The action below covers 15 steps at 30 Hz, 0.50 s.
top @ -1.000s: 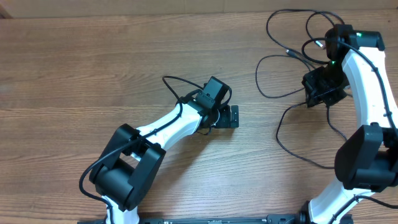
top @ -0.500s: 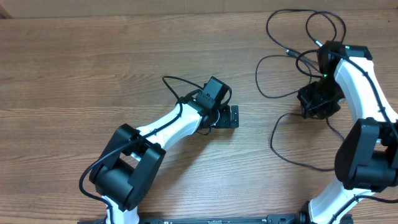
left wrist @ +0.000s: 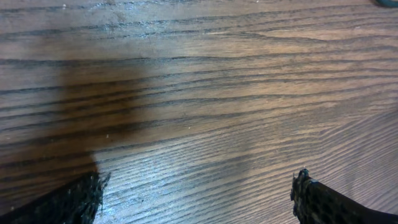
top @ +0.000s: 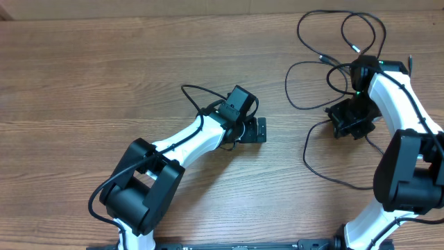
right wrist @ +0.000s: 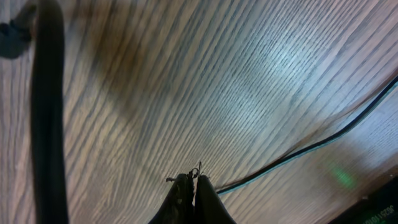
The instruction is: Untangle cables
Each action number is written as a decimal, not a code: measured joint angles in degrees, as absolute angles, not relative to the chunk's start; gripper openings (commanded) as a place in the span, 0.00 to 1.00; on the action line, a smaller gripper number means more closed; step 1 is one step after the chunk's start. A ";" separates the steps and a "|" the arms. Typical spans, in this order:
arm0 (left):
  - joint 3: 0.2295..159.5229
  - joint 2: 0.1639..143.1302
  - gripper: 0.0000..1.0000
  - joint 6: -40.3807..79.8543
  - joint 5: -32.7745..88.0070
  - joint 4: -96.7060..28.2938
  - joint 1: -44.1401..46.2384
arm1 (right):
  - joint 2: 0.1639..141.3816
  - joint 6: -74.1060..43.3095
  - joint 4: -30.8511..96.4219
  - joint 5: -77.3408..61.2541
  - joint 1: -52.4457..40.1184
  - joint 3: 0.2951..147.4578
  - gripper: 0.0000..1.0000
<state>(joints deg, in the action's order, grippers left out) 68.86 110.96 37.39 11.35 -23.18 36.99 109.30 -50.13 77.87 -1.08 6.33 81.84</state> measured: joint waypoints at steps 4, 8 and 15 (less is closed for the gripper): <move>68.86 110.96 1.00 37.39 11.35 -23.29 36.99 | 109.30 -49.32 82.35 -1.28 6.33 82.65 0.04; 68.86 110.96 1.00 37.39 11.35 -23.35 36.99 | 109.30 -46.39 89.43 -1.30 6.33 90.98 0.04; 68.86 110.96 1.00 37.39 11.35 -23.22 36.99 | 109.12 -41.63 91.68 -2.59 5.85 102.39 0.04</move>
<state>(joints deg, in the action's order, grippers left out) 68.86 110.96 37.39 11.35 -23.22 36.99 109.12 -41.63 91.68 -2.59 5.85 102.39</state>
